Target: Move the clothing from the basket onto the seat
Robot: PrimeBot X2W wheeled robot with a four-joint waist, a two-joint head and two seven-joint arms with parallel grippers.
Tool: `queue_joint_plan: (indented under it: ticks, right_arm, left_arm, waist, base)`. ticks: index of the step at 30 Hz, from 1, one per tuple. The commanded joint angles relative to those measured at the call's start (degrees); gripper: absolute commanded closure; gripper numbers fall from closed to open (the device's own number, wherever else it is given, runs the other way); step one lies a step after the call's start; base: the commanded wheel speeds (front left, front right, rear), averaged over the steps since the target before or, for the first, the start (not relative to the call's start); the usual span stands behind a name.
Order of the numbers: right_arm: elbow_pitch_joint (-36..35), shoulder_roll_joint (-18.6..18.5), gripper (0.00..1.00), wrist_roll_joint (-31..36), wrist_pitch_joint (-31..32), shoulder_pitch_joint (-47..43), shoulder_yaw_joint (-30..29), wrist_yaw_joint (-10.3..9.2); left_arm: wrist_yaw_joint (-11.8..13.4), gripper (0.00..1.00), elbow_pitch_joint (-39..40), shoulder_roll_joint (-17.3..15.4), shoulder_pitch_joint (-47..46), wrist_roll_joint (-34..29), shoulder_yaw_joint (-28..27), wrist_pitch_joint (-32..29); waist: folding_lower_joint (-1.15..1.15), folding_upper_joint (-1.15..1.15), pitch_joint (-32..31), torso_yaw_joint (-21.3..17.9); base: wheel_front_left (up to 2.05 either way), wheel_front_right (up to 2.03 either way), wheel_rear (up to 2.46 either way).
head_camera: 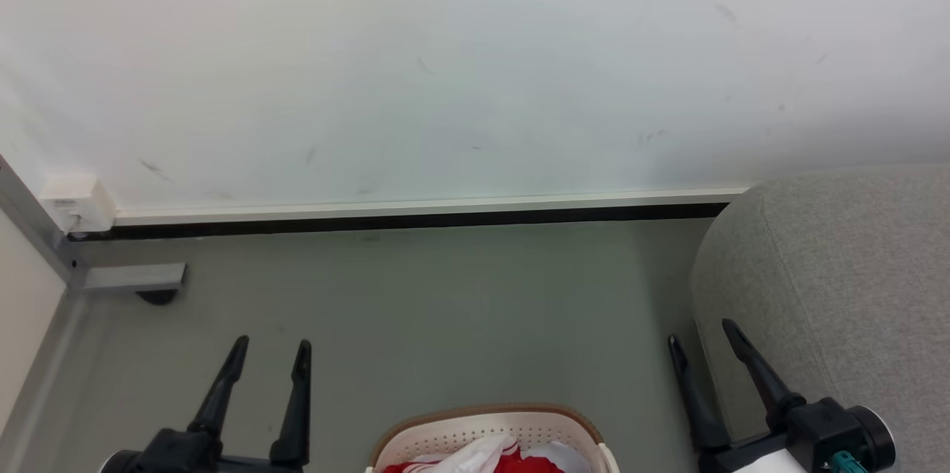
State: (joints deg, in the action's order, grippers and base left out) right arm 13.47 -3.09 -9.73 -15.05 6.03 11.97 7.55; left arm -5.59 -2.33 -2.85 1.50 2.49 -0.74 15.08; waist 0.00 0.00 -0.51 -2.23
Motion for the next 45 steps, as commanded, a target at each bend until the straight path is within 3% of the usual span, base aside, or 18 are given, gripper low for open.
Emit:
queue_joint_plan:
  ticks: [1,10,20,29,38,45]
  right_arm:
    - [-0.1,0.1,0.0,-0.6,-0.2,0.5,-0.3,-0.12]
    - [-0.4,0.1,0.0,-2.6,-0.2,1.1,-1.2,-0.12]
    - [-3.2,0.2,0.0,-3.7,-0.1,3.6,-4.7,-0.12]
    - [-6.5,0.2,0.0,-4.7,-0.1,6.5,-6.6,-0.12]
    - [-11.9,0.2,0.0,-6.3,-0.1,11.3,-8.5,-0.12]
    - [-17.0,0.2,0.0,-9.4,-0.1,14.3,-13.1,-0.12]
  left_arm:
    - [-0.2,0.0,0.0,-0.3,0.6,0.0,-0.1,0.1]
    - [-0.8,0.0,-3.2,-0.2,-0.4,3.3,0.8,0.1]
    - [-1.5,0.0,-13.1,-0.5,-6.0,3.9,3.8,0.1]
    - [-1.9,0.0,-30.5,-3.0,-16.6,2.8,8.6,-0.9]
    - [-1.9,0.0,-46.0,-4.9,-29.2,4.0,14.7,-6.8]
    - [-1.8,0.0,-56.2,-7.4,-36.2,7.2,21.5,-14.0]
  waist:
    - [0.0,0.0,0.1,-0.2]
    - [0.0,0.0,1.9,-3.7]
    - [0.0,0.0,9.5,-8.6]
    - [0.0,0.0,18.1,-12.4]
    - [0.0,0.0,29.5,-15.4]
    - [0.0,0.0,38.1,-17.3]
  base:
    - [0.0,0.0,0.0]
    - [0.0,0.0,0.0]
    - [0.0,0.0,0.0]
    - [0.0,0.0,0.0]
    - [0.0,0.0,0.0]
    - [0.0,0.0,0.0]
